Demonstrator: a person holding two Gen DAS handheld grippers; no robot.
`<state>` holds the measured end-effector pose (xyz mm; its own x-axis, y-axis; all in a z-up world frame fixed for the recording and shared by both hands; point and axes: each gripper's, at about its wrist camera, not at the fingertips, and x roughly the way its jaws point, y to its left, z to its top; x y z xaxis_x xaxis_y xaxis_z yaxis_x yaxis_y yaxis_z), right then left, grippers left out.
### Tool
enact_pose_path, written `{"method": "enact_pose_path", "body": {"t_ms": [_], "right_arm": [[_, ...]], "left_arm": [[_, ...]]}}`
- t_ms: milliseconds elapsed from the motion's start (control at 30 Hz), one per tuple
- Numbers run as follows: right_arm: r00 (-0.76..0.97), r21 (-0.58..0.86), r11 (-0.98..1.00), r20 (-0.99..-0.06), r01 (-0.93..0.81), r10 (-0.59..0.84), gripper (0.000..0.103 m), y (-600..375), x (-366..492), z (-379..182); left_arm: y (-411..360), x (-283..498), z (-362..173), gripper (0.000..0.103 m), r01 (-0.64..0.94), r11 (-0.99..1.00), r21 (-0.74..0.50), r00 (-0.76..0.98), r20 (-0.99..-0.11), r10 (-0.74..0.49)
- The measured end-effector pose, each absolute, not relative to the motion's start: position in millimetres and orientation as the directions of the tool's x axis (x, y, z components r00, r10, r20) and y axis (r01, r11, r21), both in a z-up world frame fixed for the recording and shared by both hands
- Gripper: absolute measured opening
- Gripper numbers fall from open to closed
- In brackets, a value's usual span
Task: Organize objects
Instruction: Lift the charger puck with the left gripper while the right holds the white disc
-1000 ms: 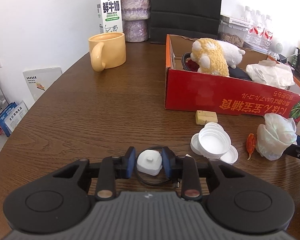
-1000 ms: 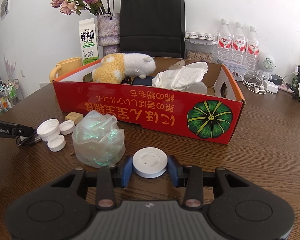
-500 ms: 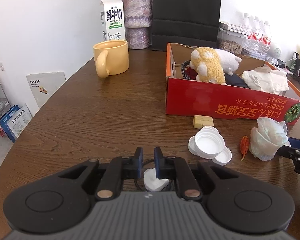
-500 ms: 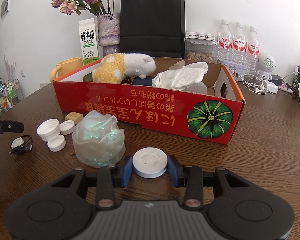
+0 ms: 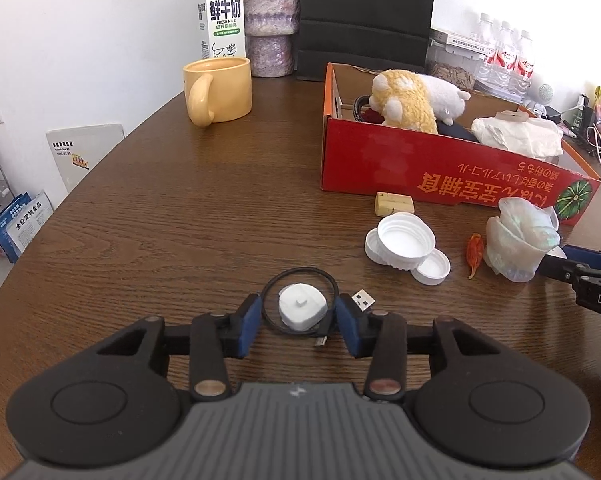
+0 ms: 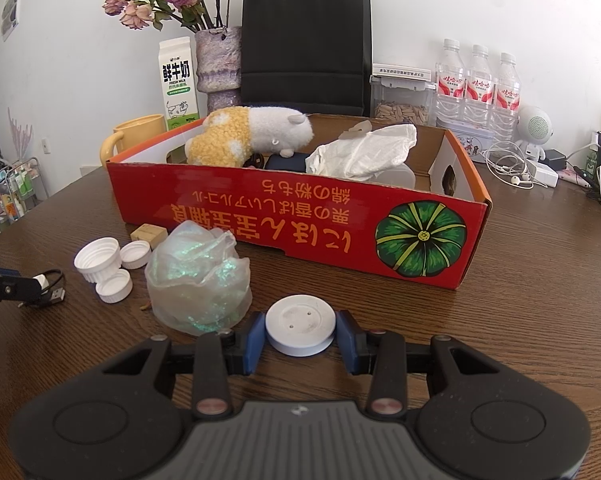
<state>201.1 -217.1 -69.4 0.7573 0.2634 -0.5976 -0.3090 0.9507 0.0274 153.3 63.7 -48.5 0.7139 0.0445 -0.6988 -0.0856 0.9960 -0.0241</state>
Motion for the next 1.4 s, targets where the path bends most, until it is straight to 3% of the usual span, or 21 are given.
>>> {"method": "enact_pose_path", "body": {"t_ms": [67,133,1033,1133,1400], "right_arm": [[0.757,0.028,0.951,-0.598,-0.309,0.263,0.038,-217,201,-69],[0.757,0.028,0.951,-0.598,-0.309,0.263,0.038,-217,201,-69],[0.757,0.028,0.95,-0.598,-0.31,0.264,0.038,-217,201,-70],[0.757,0.028,0.95,-0.598,-0.31,0.264,0.038,-217,201,-70],[0.756,0.028,0.95,-0.598,-0.312,0.266,0.038,-215,201,-70]], "left_arm": [[65,155,-48,0.032,-0.087,0.996,-0.026,0.719,-0.694,0.044],[64,157,-48,0.03,-0.082,0.996,-0.024,0.721,-0.692,0.043],[63,160,-50,0.023,-0.04,0.999,0.01,0.741,-0.671,0.036],[64,159,-48,0.002,-0.032,0.999,0.013,0.74,-0.671,0.032],[64,155,-38,0.002,-0.029,1.0,0.001,0.756,-0.654,0.022]]}}
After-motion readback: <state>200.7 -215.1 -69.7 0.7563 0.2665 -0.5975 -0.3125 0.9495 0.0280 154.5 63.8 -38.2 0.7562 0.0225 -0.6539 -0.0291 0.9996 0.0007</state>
